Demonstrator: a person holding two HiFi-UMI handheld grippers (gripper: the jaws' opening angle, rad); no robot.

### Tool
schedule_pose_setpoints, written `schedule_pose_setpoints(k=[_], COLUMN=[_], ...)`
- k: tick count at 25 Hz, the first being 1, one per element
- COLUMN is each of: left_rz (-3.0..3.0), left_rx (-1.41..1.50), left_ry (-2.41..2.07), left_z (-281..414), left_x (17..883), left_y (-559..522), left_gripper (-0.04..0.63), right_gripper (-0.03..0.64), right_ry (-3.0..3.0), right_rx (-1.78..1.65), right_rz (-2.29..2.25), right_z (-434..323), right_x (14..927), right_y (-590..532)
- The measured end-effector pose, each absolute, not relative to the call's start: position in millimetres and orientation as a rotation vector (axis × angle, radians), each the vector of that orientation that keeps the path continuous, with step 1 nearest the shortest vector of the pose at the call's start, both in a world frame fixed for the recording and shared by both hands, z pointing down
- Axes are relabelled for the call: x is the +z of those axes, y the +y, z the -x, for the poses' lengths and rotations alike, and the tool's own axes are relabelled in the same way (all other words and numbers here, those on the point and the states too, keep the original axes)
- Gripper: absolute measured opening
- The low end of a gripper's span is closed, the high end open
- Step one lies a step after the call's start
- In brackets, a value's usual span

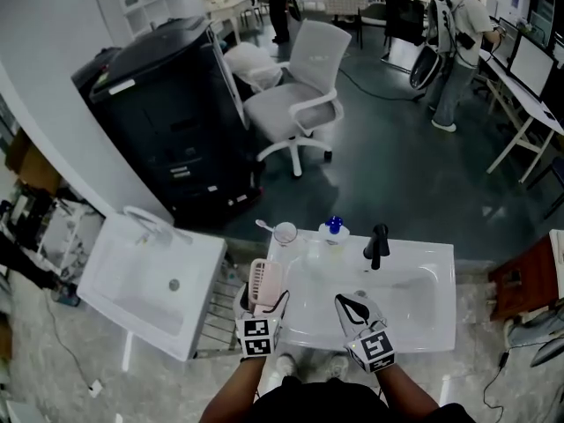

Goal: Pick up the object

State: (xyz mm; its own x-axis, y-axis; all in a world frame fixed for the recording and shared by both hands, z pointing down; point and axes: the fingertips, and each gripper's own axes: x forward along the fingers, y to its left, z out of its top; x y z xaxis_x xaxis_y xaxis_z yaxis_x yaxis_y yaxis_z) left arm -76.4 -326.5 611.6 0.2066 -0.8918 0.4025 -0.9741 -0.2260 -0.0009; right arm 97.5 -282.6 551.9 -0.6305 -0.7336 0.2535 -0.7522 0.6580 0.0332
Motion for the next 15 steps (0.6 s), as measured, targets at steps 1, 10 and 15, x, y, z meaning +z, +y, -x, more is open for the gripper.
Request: schedule_pose_setpoints(k=[1,10,15], left_rz=[-2.243,-2.361,-2.417], left_rx=[0.450,0.262,0.213], left_ry=[-1.772,-1.795,-1.807], left_z=[74,61,56], left_x=[603,535,508], left_y=[-327,-344,-349], left_gripper=[0.471,0.471,0.471], right_gripper=[0.003,0.003,0.003], right_ry=[-2.638,-2.666,-2.695], right_rx=[0.093,-0.013,-0.090], right_rz=[-1.214,-1.317,-1.366], right_z=[-99,-117,-121], right_x=[547,509,482], right_y=[-285,-306,-313])
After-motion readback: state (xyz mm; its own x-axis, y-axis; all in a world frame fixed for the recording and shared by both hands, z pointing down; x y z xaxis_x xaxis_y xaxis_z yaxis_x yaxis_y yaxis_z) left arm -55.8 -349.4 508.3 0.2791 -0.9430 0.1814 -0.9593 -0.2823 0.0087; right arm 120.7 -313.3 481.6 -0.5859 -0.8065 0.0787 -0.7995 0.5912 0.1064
